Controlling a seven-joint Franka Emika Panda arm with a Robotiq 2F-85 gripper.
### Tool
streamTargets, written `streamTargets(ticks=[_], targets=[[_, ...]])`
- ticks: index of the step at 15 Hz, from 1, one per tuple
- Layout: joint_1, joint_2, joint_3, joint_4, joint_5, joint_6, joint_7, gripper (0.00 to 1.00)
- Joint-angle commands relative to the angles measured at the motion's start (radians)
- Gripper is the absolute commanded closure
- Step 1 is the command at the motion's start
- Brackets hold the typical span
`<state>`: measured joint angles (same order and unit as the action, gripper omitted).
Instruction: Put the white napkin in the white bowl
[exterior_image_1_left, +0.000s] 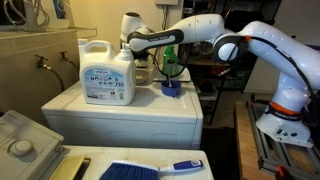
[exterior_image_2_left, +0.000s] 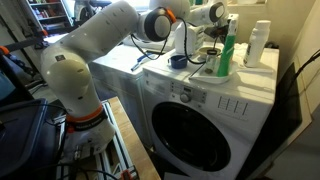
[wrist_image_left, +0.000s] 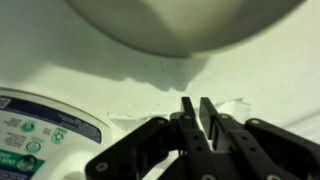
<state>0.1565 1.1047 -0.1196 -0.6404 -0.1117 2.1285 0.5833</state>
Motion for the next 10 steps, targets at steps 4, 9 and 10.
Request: streamTargets(ticks=[4, 9, 10], targets=[[-0.001, 0.022, -0.019, 0.011, -0.024, 0.14, -0.015, 0.53], [-0.001, 0.026, -0.021, 0.014, -0.027, 0.146, -0.016, 0.26], [0.004, 0.038, -0.036, 0.023, -0.043, 0.176, -0.008, 0.24]])
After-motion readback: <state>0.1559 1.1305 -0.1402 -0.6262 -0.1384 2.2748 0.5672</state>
